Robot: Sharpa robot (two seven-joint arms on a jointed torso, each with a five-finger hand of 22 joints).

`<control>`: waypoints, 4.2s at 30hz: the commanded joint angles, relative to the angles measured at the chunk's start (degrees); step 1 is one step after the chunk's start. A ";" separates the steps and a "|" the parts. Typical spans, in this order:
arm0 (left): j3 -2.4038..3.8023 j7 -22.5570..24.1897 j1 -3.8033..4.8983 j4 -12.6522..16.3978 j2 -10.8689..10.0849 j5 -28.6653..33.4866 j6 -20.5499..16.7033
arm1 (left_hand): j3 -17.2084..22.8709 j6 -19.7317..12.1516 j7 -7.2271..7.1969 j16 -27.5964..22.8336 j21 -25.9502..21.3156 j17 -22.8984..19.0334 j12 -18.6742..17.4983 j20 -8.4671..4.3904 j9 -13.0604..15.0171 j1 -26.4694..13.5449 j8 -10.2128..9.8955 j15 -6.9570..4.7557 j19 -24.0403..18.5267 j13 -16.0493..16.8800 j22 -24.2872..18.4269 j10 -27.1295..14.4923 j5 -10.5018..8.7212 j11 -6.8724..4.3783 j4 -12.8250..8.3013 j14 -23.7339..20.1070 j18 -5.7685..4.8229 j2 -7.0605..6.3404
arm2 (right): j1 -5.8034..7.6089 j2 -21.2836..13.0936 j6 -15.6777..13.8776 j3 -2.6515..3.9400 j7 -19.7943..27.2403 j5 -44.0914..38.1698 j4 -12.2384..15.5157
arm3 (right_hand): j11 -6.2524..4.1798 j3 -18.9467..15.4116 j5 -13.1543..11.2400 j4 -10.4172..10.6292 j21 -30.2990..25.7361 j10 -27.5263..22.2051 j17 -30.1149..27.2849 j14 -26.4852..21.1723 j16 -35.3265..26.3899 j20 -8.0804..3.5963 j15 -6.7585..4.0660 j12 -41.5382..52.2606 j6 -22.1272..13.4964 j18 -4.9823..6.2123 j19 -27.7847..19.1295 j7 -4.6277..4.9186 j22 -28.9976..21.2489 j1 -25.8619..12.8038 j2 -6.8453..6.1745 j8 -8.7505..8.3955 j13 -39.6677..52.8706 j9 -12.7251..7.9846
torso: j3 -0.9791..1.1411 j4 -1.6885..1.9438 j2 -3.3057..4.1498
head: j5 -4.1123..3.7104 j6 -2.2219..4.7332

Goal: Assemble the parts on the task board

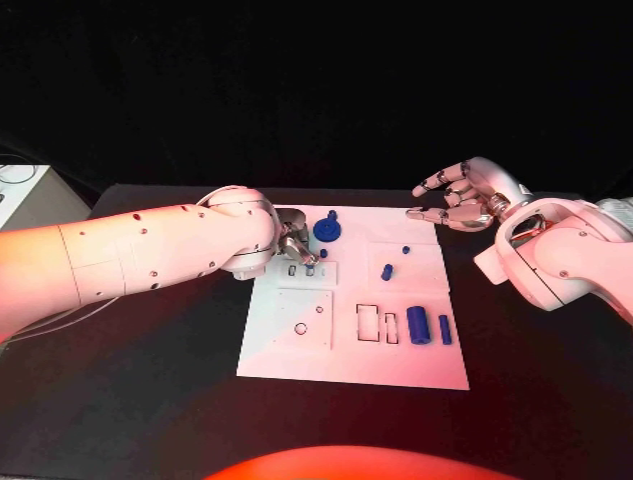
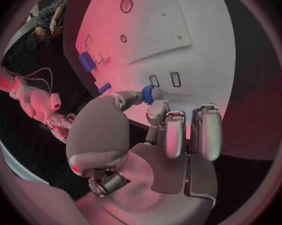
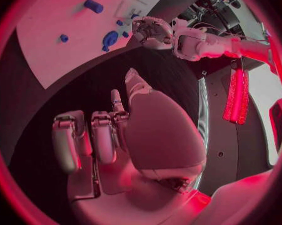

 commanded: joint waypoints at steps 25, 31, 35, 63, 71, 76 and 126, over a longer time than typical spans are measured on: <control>-1.17 -0.19 -0.46 0.98 -0.10 -1.63 0.50 | 13.23 0.91 -0.56 0.19 0.18 15.09 0.04 -0.11 0.16 -0.37 0.24 -0.37 0.23 -0.17 4.81 0.39 0.37 0.08 -13.63 6.06 -1.08 0.50 | -0.05 -0.05 0.95 0.00 0.35 -0.23 -0.14 | 0.05 -0.01 0.28 0.58 0.13 1.75 13.84 5.76 -0.12 -0.12 -0.05 -0.29 0.06 -0.82 6.00 -0.08 15.09 -0.59 -0.11 0.39 11.19 0.03 | -0.04 -0.03 0.04 | 0.17 -0.52; -1.31 -0.22 -0.48 1.09 -0.30 -1.57 0.84 | 13.27 0.92 -0.56 0.19 0.20 15.09 0.05 -0.13 0.18 -0.41 0.24 -0.39 0.26 -0.14 4.87 0.41 0.38 0.08 -13.64 6.06 -1.09 0.52 | -0.06 -0.06 0.97 0.00 0.36 -0.23 -0.16 | 0.05 -0.01 0.28 0.58 0.13 1.75 13.84 5.76 -0.12 -0.12 -0.05 -0.29 0.06 -0.82 6.00 -0.08 15.09 -0.59 -0.11 0.39 11.19 0.03 | -0.01 0.02 0.06 | 0.25 -0.75; -1.35 -0.24 -0.48 1.11 -0.36 -1.55 0.88 | 13.27 0.92 -0.56 0.19 0.20 15.09 0.05 -0.13 0.18 -0.41 0.24 -0.39 0.26 -0.14 4.87 0.41 0.38 0.08 -13.64 6.06 -1.09 0.52 | -0.06 -0.07 0.98 0.00 0.37 -0.23 -0.16 | 0.05 -0.01 0.28 0.58 0.13 1.75 13.84 5.76 -0.12 -0.12 -0.05 -0.29 0.06 -0.82 6.00 -0.08 15.09 -0.59 -0.11 0.39 11.19 0.03 | -0.02 0.03 0.08 | 0.23 -0.86; -1.85 -0.20 -0.64 -1.05 1.08 -0.36 2.98 | 13.12 0.98 -0.59 0.19 0.10 15.09 -0.19 -0.20 0.47 -1.41 0.23 -0.39 0.14 -0.39 4.69 0.43 -0.18 0.09 -13.21 6.06 -1.06 0.86 | -0.06 -0.19 1.15 0.00 0.41 -0.24 0.02 | 0.05 -0.01 0.28 0.58 0.13 1.75 13.84 5.76 -0.12 -0.12 -0.05 -0.29 0.06 -0.82 6.00 -0.08 15.09 -0.59 -0.11 0.39 11.19 0.03 | 0.01 -0.09 0.05 | 0.15 -1.83; -1.96 -0.23 -0.65 -1.69 1.54 -0.05 3.95 | 12.97 1.04 -0.64 0.19 0.10 15.09 -0.22 -0.20 0.56 -1.66 0.28 -0.39 0.16 -0.43 4.73 0.45 -0.33 0.07 -13.09 6.06 -1.07 0.93 | -0.06 -0.25 1.15 0.00 0.42 -0.24 0.11 | 0.02 0.05 0.29 0.79 0.13 1.76 13.79 5.74 -0.14 -0.15 -0.08 -0.29 -0.02 -0.82 6.00 -0.10 15.09 -0.79 -0.05 0.51 11.20 0.02 | 0.04 -0.06 0.03 | 0.09 -2.11; -2.02 -0.25 -0.65 -1.99 1.87 0.10 4.44 | 12.88 1.10 -0.68 0.19 0.11 15.09 -0.19 -0.20 0.62 -1.77 0.33 -0.40 0.18 -0.38 4.77 0.50 -0.40 0.04 -13.04 6.06 -1.08 1.00 | -0.05 -0.25 1.17 0.00 0.43 -0.24 0.12 | 0.02 0.05 0.29 0.79 0.13 1.76 13.79 5.74 -0.14 -0.15 -0.08 -0.29 -0.02 -0.82 6.00 -0.10 15.09 -0.79 -0.05 0.51 11.20 0.02 | 0.02 -0.08 0.03 | 0.10 -2.21; -2.07 -0.11 -0.61 -2.32 1.80 -0.24 4.92 | 10.56 2.28 -1.90 0.19 0.02 15.09 0.36 -0.98 2.52 -2.91 1.23 -1.22 0.52 0.83 5.18 1.53 -0.03 -0.98 -12.66 6.06 -1.18 2.35 | -0.05 -0.41 1.04 0.00 0.53 -0.28 0.20 | 0.01 0.10 0.29 0.81 0.13 1.71 13.75 5.73 -0.16 -0.16 -0.09 -0.35 -0.07 -0.82 6.00 -0.10 15.09 -0.80 -0.02 0.55 11.15 0.01 | 0.00 0.08 -0.05 | 0.17 -2.38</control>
